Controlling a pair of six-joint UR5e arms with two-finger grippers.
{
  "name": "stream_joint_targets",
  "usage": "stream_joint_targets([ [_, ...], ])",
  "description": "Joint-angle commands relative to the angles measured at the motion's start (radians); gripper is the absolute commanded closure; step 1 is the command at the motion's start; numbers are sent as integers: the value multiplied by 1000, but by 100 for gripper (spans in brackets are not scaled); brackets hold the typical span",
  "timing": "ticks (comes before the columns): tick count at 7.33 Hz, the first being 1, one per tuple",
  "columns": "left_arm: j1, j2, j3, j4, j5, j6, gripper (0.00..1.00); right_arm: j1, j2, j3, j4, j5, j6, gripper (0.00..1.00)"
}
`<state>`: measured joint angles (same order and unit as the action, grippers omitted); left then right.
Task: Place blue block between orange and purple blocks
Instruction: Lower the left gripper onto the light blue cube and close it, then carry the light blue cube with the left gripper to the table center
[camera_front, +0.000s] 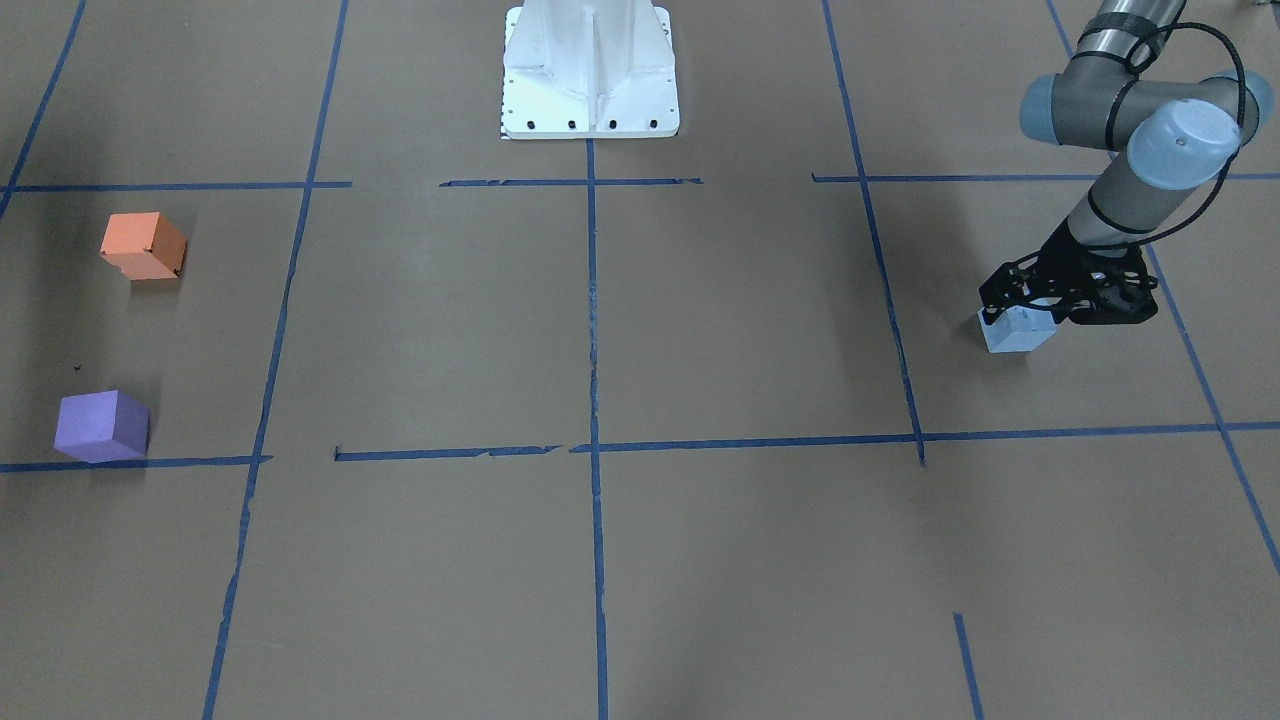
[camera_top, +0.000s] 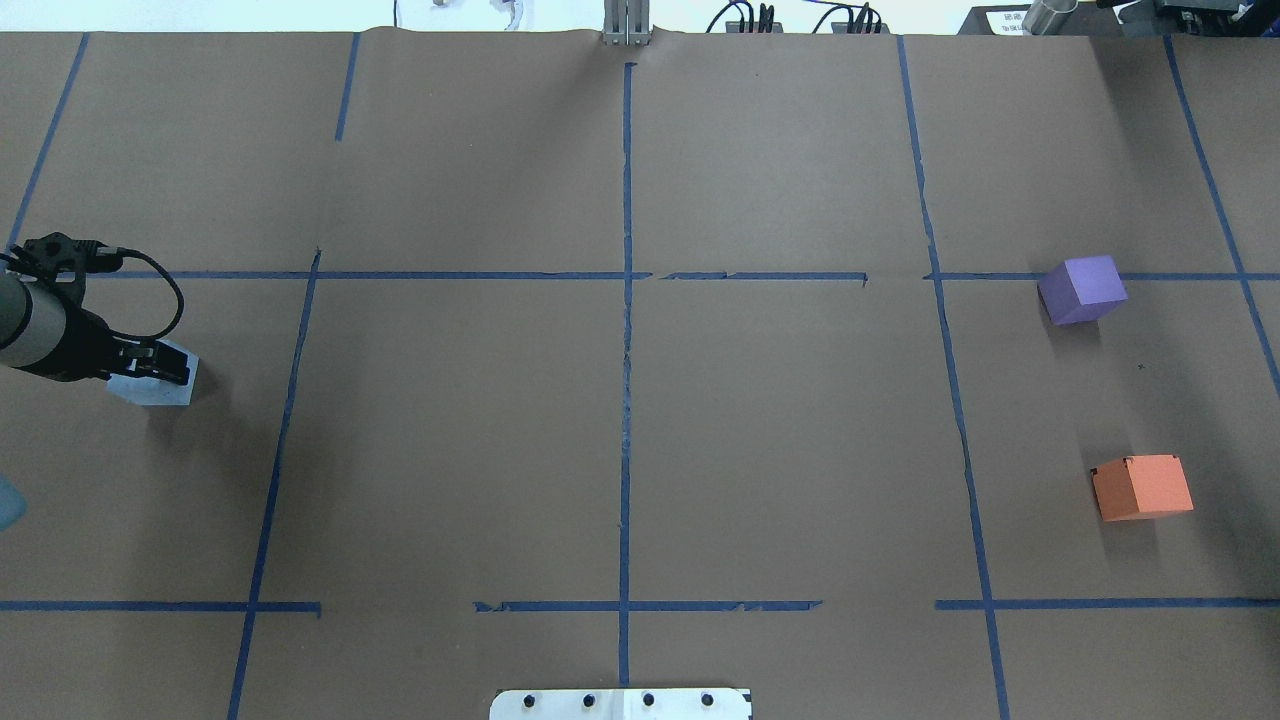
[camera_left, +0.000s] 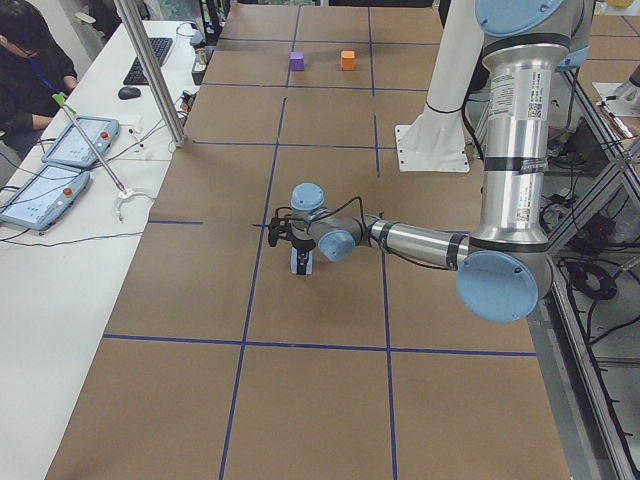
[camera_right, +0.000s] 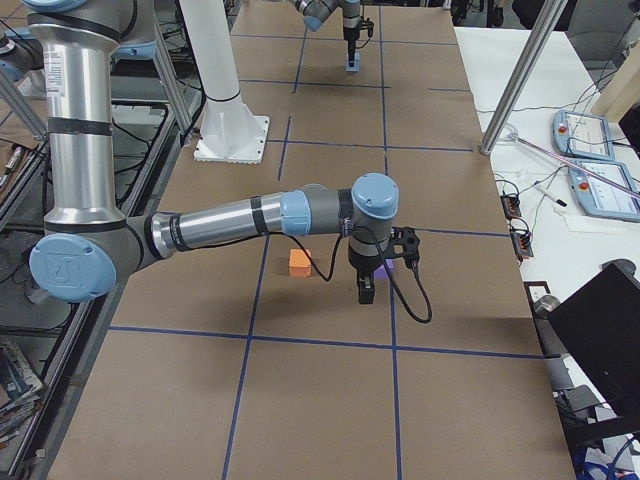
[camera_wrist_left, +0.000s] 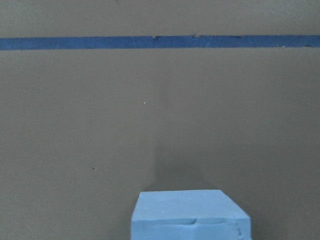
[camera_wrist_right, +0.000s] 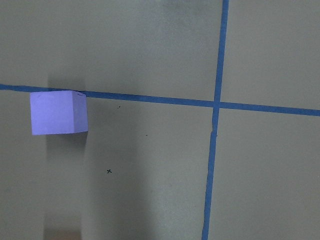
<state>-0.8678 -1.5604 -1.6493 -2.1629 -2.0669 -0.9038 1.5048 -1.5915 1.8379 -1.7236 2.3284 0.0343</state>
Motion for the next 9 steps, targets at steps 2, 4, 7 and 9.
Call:
stream_joint_targets([
  [2,-5,-6,-38,35,-12,0,77,0,-1,1,-1,0,1,0],
  [4,-5,-164,-151,337,-6,-3,76,0,-1,1,-1,0,1,0],
  [7,109,-531,-129,644,-4,-126,74,0,-1,1,-1,8,3,0],
  [9,218,-672,-42,632,70,-257,72,0,1,1,-1,8,3,0],
])
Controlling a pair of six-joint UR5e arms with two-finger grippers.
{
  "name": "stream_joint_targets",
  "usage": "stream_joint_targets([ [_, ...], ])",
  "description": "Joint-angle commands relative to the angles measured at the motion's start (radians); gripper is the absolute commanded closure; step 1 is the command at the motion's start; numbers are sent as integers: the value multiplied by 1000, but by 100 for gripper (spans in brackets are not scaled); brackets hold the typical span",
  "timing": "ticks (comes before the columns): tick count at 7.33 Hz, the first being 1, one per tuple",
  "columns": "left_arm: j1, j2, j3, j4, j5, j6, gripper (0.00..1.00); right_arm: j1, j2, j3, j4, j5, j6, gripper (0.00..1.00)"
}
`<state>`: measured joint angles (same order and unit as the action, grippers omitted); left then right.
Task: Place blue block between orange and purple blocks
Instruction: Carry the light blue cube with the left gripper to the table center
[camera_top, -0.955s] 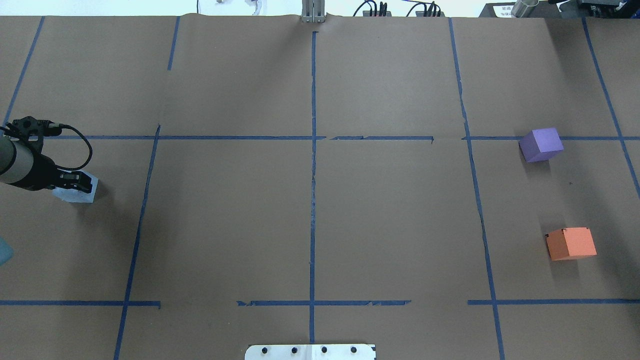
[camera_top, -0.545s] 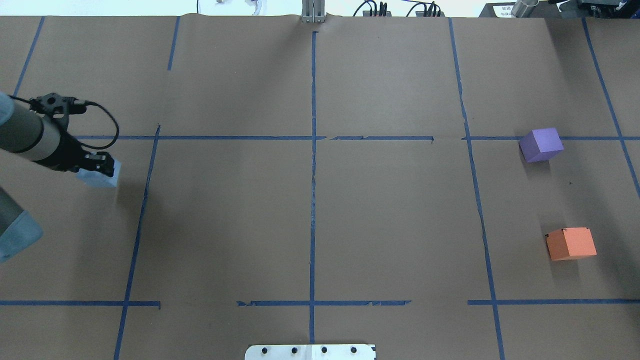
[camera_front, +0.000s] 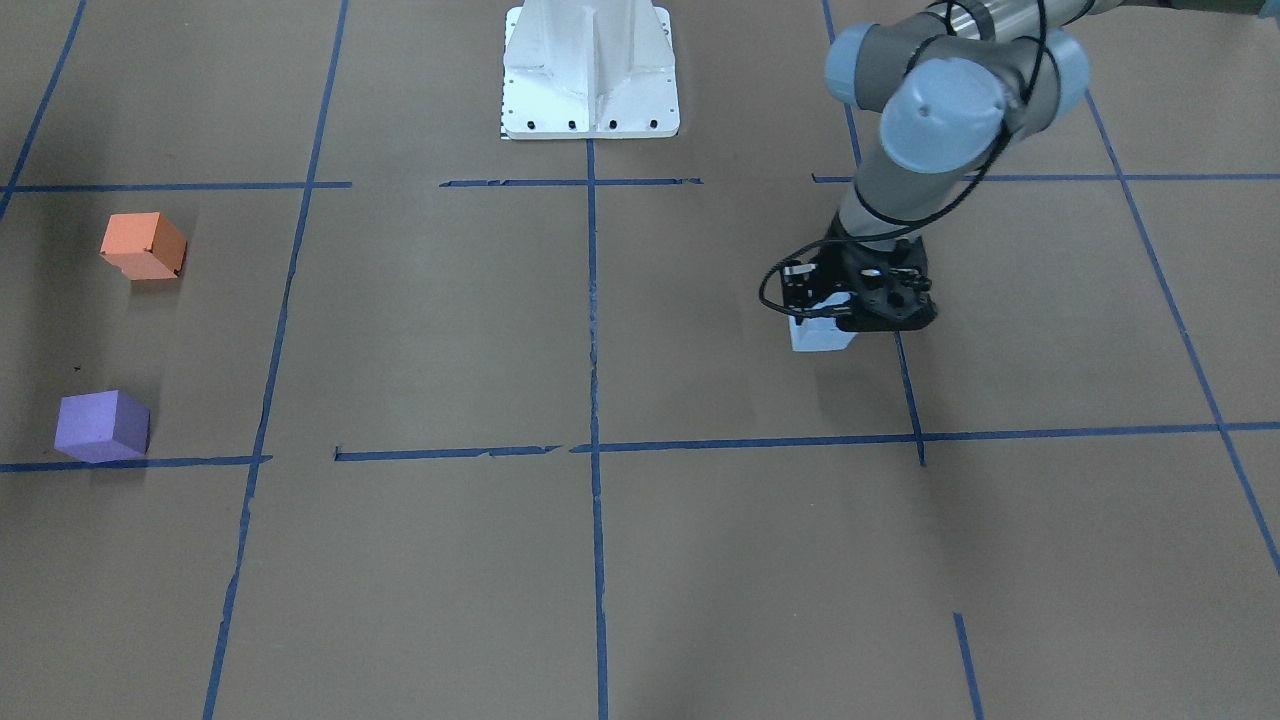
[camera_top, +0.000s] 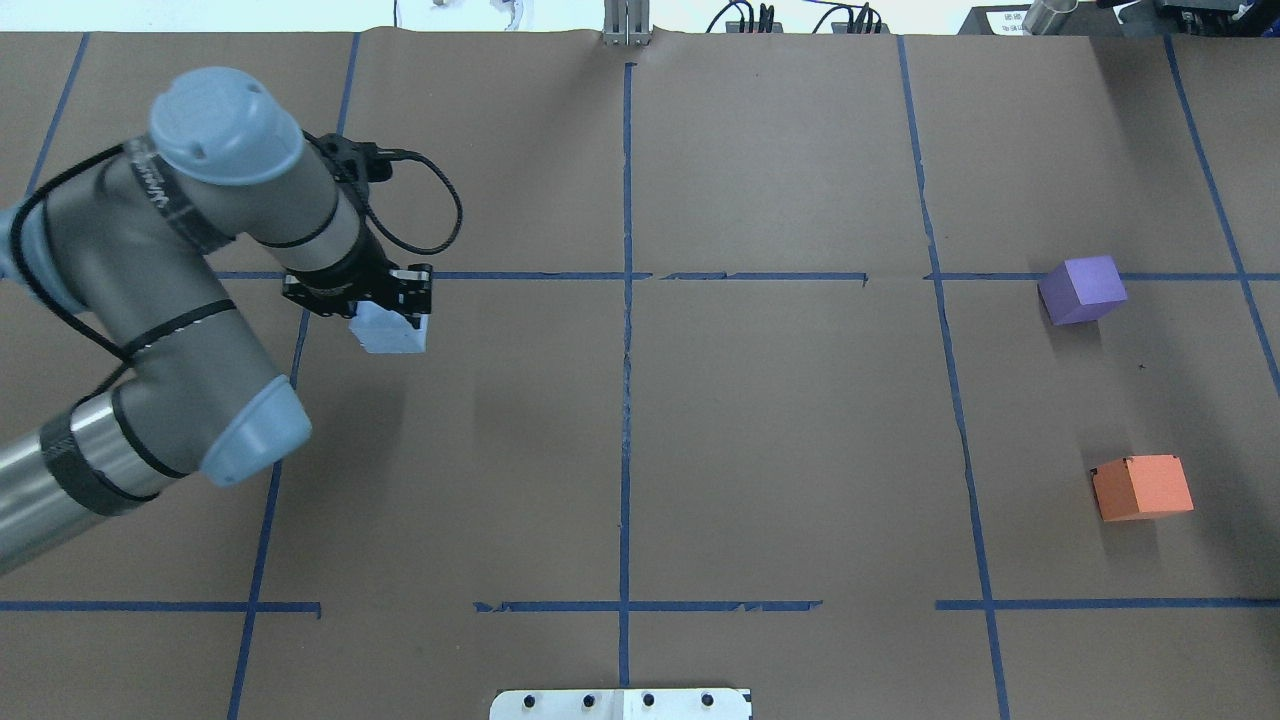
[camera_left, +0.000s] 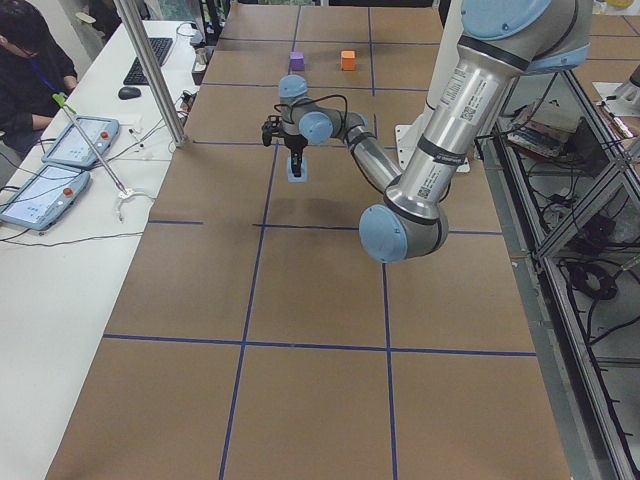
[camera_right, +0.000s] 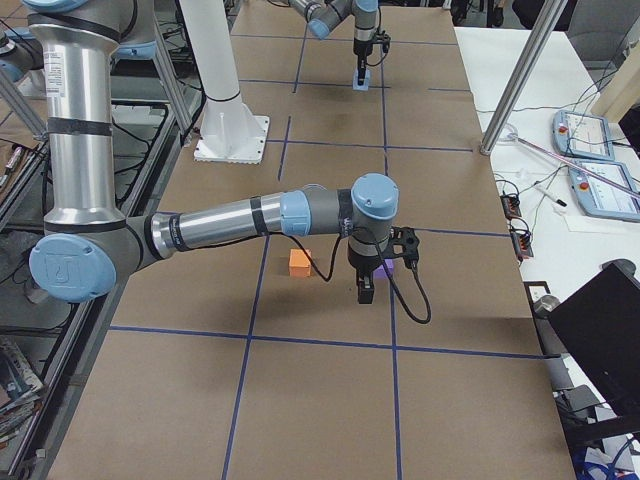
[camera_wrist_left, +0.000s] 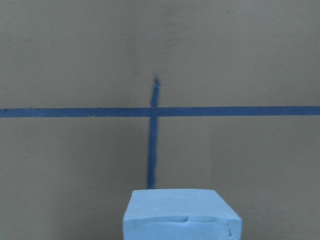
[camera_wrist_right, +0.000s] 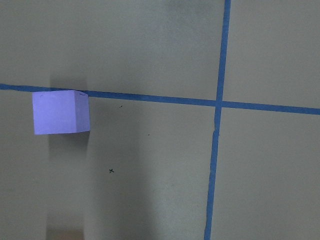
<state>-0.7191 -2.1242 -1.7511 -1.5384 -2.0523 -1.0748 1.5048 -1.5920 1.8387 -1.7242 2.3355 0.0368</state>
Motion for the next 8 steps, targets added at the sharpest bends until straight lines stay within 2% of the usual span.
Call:
stream_joint_targets([
  [1,137,-206,161,-2,117,-159,72,0,1,0,0,2,0,0],
  [2,167,-292,262,-15,132,-187,71,0,1,0,0,4,0,0],
  [3,205,-321,313,-55,165,-216,71,0,1,0,0,4,0,0],
  [4,231,-324,347,-109,188,-224,67,0,1,-1,0,10,0,0],
  [6,250,-354,410,-138,190,-224,58,0,1,-1,0,11,0,0],
  [7,250,-370,419,-138,190,-224,34,0,1,-1,0,11,0,0],
  [8,250,-372,417,-137,190,-223,0,0,1,-1,0,11,0,0],
])
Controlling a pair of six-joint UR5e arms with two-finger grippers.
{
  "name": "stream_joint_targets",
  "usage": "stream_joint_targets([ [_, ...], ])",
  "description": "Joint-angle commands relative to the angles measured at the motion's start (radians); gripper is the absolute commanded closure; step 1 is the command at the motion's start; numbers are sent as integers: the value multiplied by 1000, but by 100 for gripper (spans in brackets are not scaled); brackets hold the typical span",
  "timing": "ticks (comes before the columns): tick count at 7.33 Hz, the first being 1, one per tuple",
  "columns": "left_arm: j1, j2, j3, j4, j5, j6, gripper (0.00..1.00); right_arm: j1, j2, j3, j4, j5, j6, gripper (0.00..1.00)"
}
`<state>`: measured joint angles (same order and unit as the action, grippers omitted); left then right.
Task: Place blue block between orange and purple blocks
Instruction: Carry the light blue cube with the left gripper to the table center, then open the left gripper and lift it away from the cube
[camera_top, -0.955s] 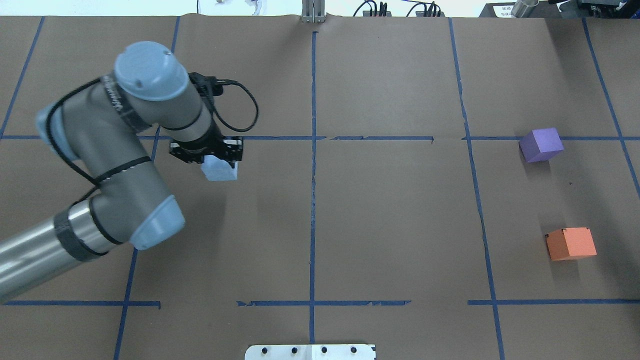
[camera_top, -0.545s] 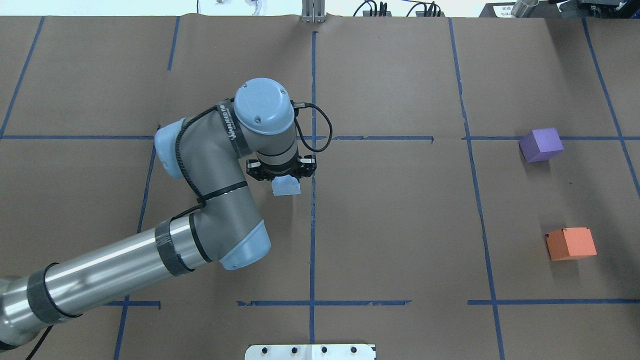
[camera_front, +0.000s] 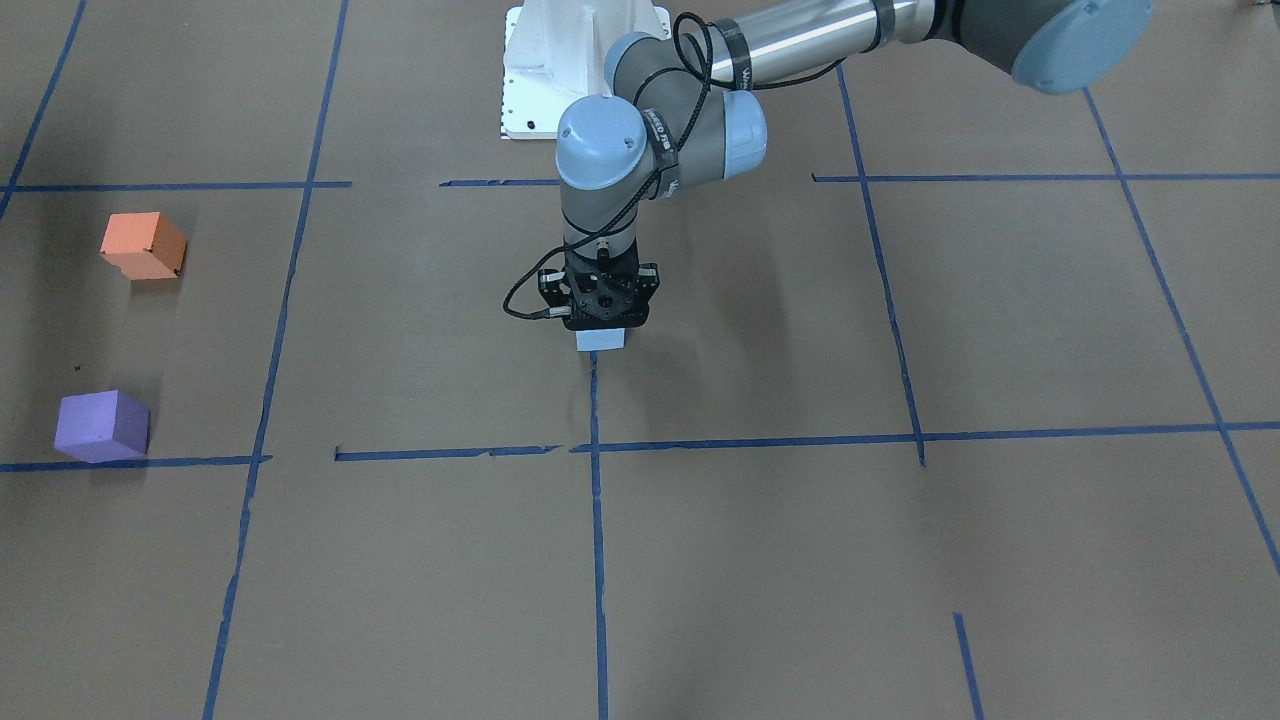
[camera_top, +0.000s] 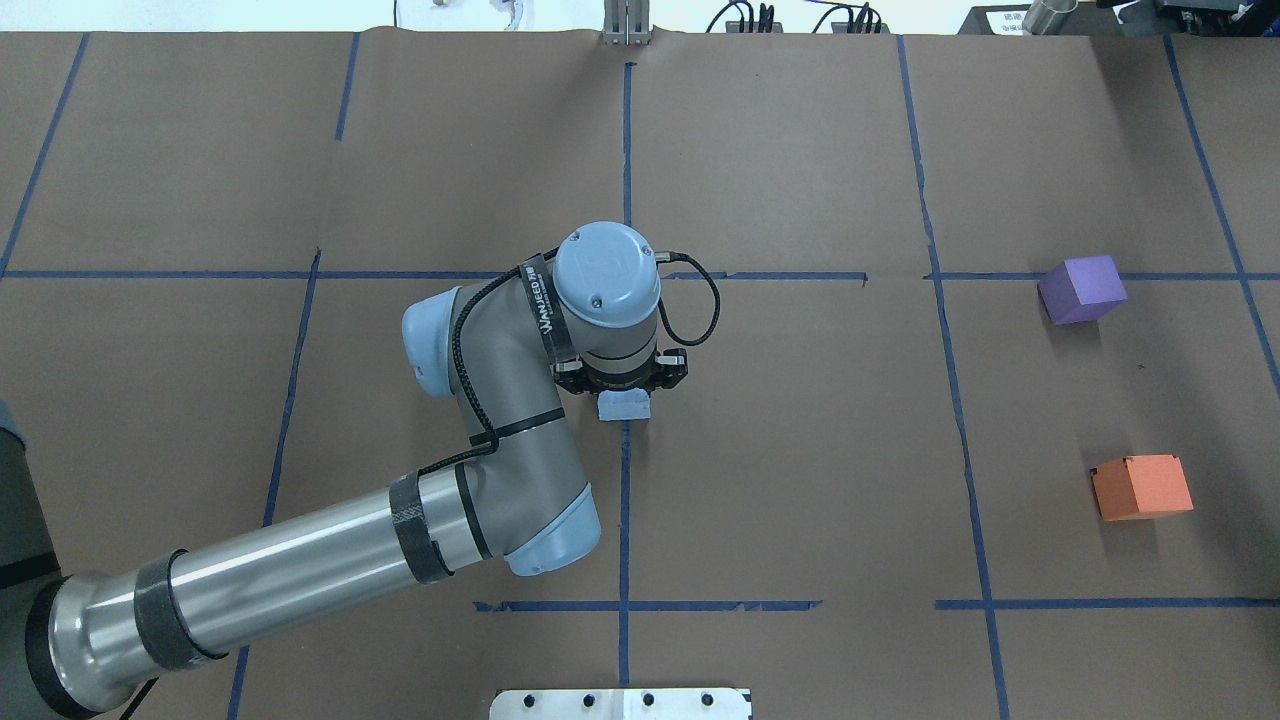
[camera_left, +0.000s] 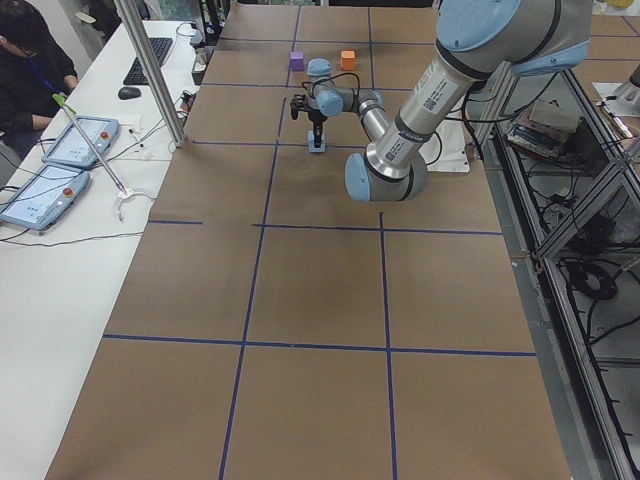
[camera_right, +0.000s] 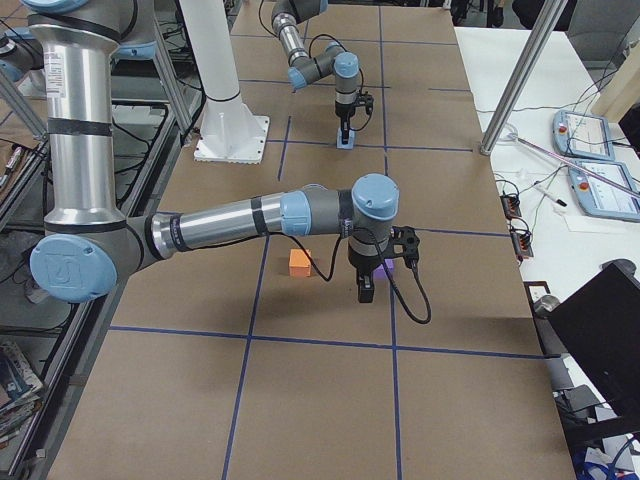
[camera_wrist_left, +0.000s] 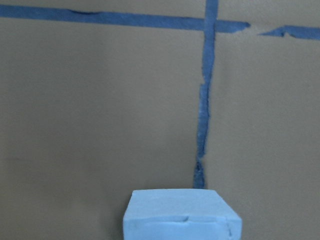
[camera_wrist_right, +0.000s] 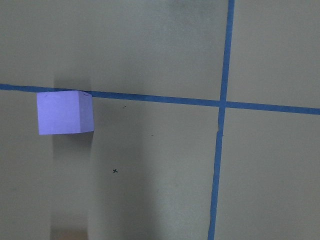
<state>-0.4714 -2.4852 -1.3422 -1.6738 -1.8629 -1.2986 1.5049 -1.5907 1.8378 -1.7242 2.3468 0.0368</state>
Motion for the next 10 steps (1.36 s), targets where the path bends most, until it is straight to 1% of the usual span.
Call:
stream_joint_targets([
  [1,-7,-11,3,3,1,4,0,0,2,0,0,0,0,0],
  [2,-39,-8,-21,11,-2,12,0,0,3,0,0,0,0,0],
  [3,-65,5,-67,37,-5,15,0,0,3,0,0,0,0,0],
  [4,-99,25,-136,99,-25,33,0,-2,5,0,0,0,0,0],
  [5,-152,73,-226,164,-79,111,0,-17,11,4,2,0,-3,0],
  [6,-221,151,-309,207,-135,213,0,-41,15,14,2,0,2,0],
  [7,-302,258,-366,212,-189,345,0,-67,32,36,2,3,-3,0],
  [8,-393,332,-380,212,-241,486,0,-131,69,46,2,5,2,0],
  [9,-494,409,-380,212,-304,662,0,-168,136,43,0,5,35,0],
  [10,-585,486,-379,212,-341,828,0,-211,193,47,2,12,151,0],
])
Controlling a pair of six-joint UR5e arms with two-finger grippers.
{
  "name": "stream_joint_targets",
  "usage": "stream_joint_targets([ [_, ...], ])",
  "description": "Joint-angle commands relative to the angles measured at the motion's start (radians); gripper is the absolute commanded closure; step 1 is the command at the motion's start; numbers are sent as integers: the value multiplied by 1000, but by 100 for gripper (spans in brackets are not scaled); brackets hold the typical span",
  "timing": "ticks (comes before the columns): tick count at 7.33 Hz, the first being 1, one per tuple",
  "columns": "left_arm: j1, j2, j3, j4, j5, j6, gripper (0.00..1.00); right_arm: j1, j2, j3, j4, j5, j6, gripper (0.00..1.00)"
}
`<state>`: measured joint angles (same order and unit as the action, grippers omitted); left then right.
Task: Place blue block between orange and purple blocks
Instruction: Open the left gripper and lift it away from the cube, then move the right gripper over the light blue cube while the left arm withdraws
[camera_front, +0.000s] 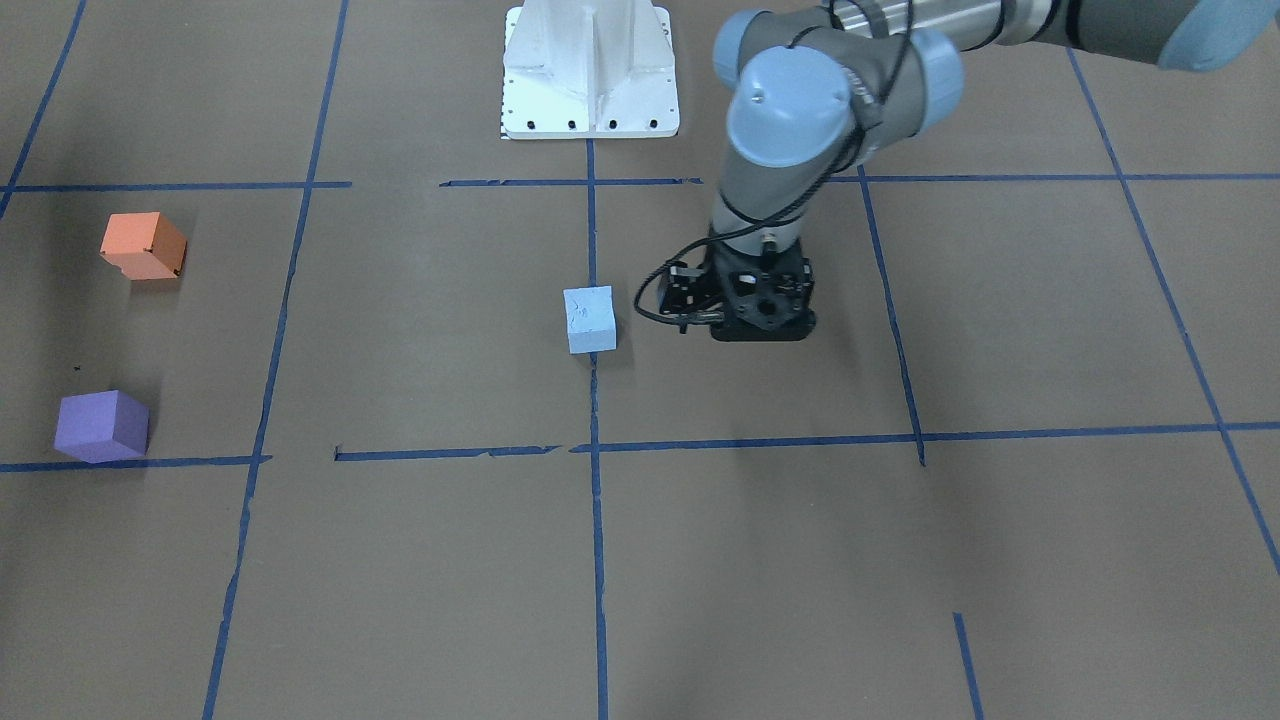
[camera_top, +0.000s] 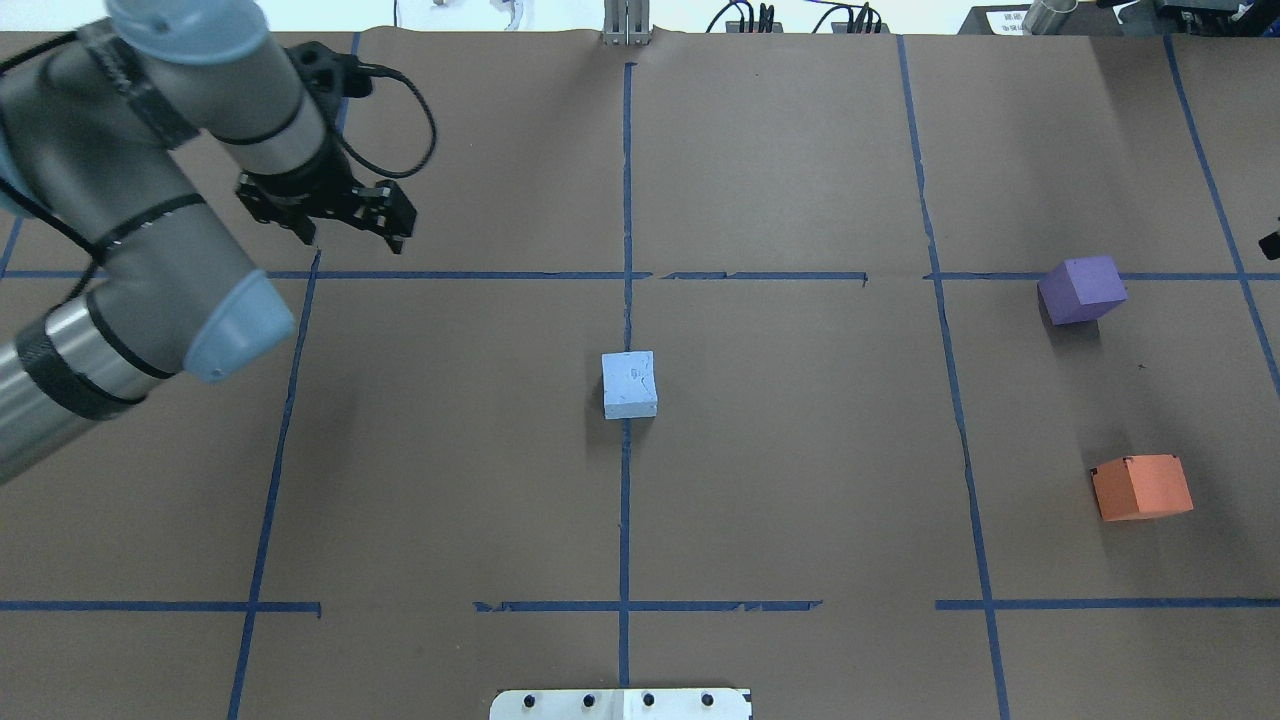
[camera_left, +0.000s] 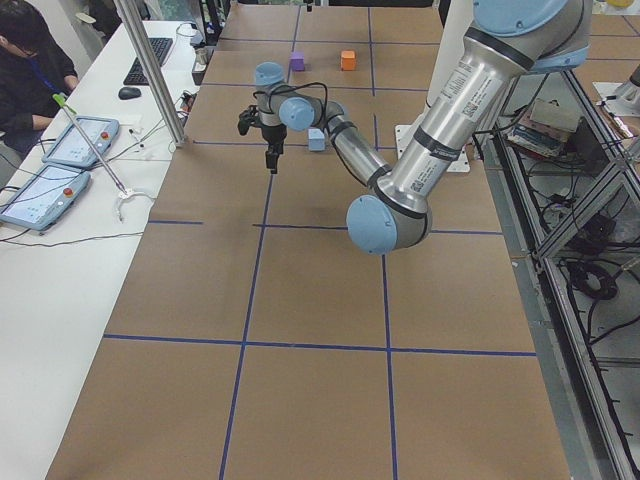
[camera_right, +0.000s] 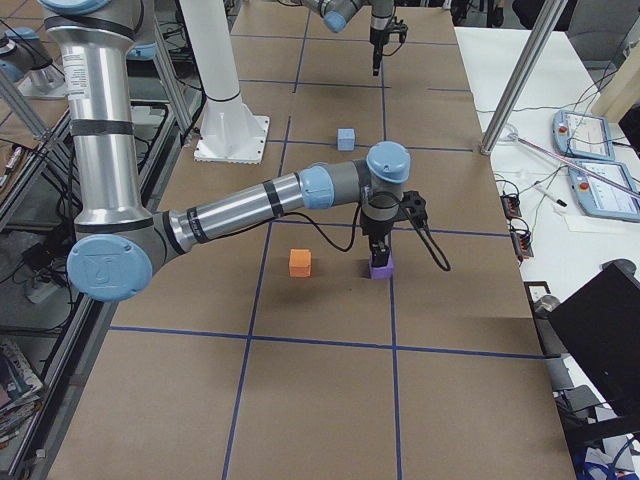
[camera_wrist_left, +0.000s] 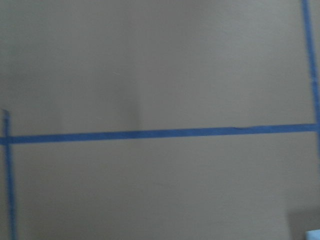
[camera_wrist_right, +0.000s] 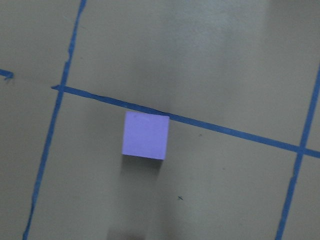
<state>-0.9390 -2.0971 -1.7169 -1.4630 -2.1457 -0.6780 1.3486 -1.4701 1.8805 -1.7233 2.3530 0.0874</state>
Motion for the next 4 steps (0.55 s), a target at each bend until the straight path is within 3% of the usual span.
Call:
stream_joint_targets([
  [1,-191,182,0,1,-68,360,0,-116,153,12,1,5,259,0],
  [4,-447,421,32,-11,-141,731,0,-282,313,41,-4,-9,567,0],
])
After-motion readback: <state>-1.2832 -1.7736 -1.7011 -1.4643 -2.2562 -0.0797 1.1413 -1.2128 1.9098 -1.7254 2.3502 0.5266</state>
